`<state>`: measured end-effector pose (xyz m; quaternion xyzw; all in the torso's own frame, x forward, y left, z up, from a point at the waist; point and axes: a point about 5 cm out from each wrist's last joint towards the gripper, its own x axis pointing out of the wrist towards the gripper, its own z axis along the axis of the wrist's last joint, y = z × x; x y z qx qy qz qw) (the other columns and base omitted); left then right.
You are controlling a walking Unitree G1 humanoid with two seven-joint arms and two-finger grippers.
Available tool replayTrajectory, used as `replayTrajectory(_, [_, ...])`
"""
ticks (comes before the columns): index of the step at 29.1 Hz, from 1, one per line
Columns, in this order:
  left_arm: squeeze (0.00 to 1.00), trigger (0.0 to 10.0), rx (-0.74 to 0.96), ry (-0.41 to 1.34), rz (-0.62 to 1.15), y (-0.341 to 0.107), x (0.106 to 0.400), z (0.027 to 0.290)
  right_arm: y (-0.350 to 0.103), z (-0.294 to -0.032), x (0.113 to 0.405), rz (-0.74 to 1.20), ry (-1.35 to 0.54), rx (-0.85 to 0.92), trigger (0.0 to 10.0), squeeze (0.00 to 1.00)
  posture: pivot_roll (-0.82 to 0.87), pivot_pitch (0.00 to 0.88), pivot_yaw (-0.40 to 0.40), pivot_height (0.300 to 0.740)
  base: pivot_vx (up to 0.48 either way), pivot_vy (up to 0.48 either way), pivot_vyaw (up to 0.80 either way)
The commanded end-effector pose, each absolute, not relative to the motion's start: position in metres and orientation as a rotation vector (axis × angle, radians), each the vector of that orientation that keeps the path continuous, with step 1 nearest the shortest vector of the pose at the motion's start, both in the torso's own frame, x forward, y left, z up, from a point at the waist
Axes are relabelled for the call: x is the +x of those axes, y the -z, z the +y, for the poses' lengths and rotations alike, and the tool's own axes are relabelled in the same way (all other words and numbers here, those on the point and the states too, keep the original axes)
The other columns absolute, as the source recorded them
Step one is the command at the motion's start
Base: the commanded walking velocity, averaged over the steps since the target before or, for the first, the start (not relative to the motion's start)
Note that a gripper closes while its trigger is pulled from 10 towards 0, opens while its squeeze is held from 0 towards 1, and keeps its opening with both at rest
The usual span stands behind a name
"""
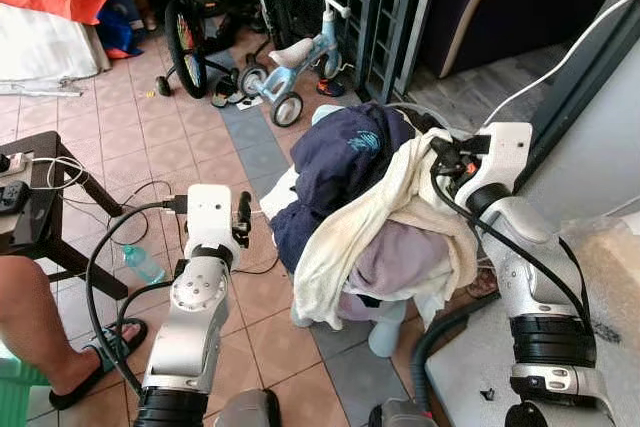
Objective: Clothes washing
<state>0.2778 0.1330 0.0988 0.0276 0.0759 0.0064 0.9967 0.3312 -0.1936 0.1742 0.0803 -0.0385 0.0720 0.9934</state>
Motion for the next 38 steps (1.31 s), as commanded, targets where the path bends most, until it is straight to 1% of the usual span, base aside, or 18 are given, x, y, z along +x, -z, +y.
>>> replayTrajectory(1, [0.0, 10.0, 0.057, -0.016, 0.149, -0.099, 0.278, 0.132, -0.197, -0.199, 0.332, -0.183, -0.109, 0.173, 0.0, 0.0, -0.04, 0.066, 0.049, 0.74, 0.0, 0.0, 0.0])
replayTrajectory(2, [0.0, 10.0, 0.056, -0.016, 0.146, -0.099, 0.278, 0.131, -0.204, -0.203, 0.333, -0.219, -0.076, 0.176, 0.0, 0.0, -0.04, 0.064, 0.047, 0.74, 0.0, 0.0, 0.0])
replayTrajectory(5, [0.0, 10.0, 0.058, -0.02, 0.147, -0.098, 0.277, 0.129, -0.214, -0.205, 0.335, -0.259, -0.057, 0.173, 0.0, 0.0, -0.04, 0.064, 0.046, 0.74, 0.0, 0.0, 0.0])
replayTrajectory(20, [0.0, 10.0, 0.058, -0.017, 0.148, -0.097, 0.279, 0.127, -0.219, -0.207, 0.337, -0.291, -0.034, 0.14, 0.0, 0.0, -0.04, 0.06, 0.041, 0.74, 0.0, 0.0, 0.0])
replayTrajectory(23, [0.0, 10.0, 0.059, -0.018, 0.148, -0.098, 0.281, 0.127, -0.219, -0.206, 0.339, -0.291, -0.034, 0.139, 0.0, 0.0, -0.04, 0.073, 0.042, 0.74, -0.259, 0.0, 0.0])
replayTrajectory(38, [0.0, 10.0, 0.06, -0.024, 0.15, -0.097, 0.282, 0.129, -0.22, -0.204, 0.34, -0.301, -0.034, 0.134, 0.0, 0.0, -0.04, 0.069, 0.042, 0.74, -0.284, -0.258, 0.0])
